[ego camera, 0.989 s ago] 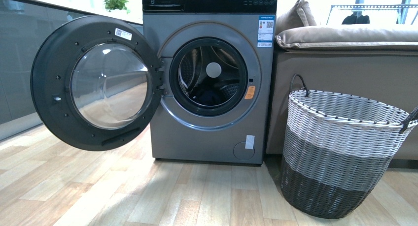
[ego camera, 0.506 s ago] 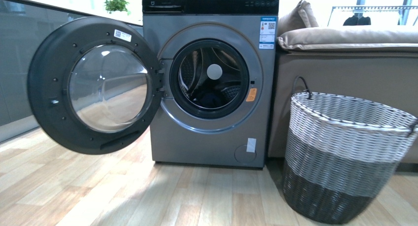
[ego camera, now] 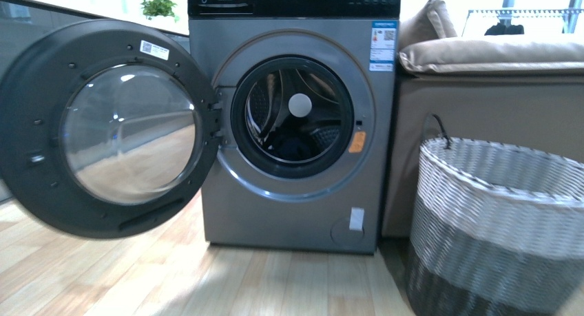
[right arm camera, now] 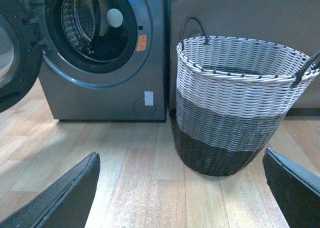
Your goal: Collect clothes from washing machine
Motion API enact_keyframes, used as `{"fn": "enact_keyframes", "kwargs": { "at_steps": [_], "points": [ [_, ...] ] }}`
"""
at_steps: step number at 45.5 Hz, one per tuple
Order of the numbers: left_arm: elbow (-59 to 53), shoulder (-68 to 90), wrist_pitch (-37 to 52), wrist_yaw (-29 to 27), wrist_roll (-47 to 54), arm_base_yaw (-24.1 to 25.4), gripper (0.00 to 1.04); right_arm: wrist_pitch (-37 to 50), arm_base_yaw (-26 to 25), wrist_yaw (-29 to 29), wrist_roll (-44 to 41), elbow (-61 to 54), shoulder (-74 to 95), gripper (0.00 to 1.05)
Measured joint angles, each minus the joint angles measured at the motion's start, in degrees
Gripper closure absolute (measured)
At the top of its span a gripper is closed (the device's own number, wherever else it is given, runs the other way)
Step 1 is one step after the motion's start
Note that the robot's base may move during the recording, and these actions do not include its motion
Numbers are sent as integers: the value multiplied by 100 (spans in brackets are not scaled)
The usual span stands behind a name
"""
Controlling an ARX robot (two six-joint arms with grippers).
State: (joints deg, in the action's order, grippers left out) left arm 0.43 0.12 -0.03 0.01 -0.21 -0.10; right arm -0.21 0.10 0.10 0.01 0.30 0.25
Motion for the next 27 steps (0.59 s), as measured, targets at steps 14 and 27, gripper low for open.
{"fn": "enact_keyframes", "kwargs": {
  "at_steps": [14, 27],
  "points": [
    [0, 2, 0, 2, 0, 0, 6, 0, -2, 9, 0, 0, 2, 8],
    [0, -2, 0, -20, -2, 0, 6, 4, -2, -24, -4, 0, 0, 8]
  ]
}}
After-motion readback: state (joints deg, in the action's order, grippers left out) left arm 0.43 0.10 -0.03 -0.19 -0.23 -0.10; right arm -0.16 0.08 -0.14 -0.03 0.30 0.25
